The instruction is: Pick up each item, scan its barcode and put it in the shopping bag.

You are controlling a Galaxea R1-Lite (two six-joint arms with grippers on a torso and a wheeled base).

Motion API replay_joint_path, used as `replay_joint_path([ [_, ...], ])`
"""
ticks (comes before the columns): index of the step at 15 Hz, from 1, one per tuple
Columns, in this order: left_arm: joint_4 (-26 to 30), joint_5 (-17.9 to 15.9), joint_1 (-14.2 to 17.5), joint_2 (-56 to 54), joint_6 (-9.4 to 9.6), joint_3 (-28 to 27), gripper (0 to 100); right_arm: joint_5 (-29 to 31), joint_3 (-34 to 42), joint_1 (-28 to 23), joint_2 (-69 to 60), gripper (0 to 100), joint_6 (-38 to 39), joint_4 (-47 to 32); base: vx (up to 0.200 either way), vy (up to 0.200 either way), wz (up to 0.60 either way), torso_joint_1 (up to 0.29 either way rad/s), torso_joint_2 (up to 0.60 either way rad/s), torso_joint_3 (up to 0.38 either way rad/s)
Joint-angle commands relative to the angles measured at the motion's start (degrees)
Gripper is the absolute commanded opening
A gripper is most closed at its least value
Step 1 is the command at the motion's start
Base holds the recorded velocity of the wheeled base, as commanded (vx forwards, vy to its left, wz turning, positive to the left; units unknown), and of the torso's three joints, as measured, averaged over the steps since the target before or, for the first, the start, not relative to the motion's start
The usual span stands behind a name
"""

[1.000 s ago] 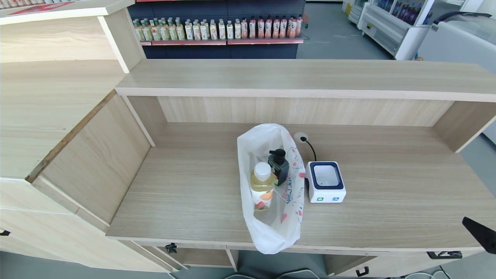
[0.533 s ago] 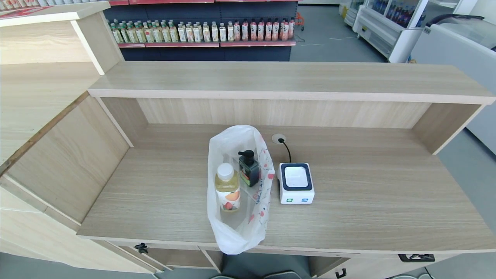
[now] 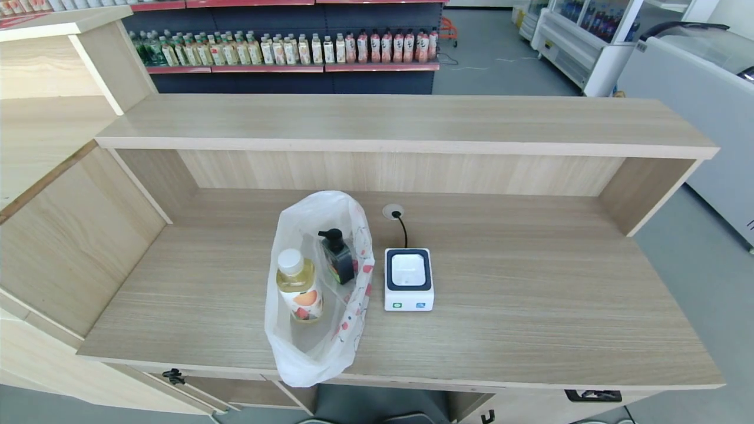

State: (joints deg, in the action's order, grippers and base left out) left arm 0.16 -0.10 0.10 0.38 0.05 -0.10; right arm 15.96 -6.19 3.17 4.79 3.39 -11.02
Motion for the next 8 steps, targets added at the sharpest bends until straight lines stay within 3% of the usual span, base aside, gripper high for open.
replay_joint_path([
  [1, 0.02, 0.01, -0.01, 0.76, 0.04, 0.01, 100, -0.05, -0.05, 0.08, -0.13, 100, -0.05, 0.03, 0.2, 0.0, 0.0, -0.002, 0.0, 0.002],
  [3, 0.02, 0.01, -0.01, 0.06, -0.05, 0.01, 100, 0.04, -0.05, -0.01, -0.13, 100, -0.05, 0.03, 0.2, 0.0, 0.0, 0.002, 0.0, 0.002],
  [8, 0.02, 0.1, -0.01, -0.38, -0.22, 0.01, 100, -0.23, -0.05, -0.01, -0.13, 100, -1.98, 0.03, 0.0, 0.0, 0.0, 0.0, 0.0, 0.0],
])
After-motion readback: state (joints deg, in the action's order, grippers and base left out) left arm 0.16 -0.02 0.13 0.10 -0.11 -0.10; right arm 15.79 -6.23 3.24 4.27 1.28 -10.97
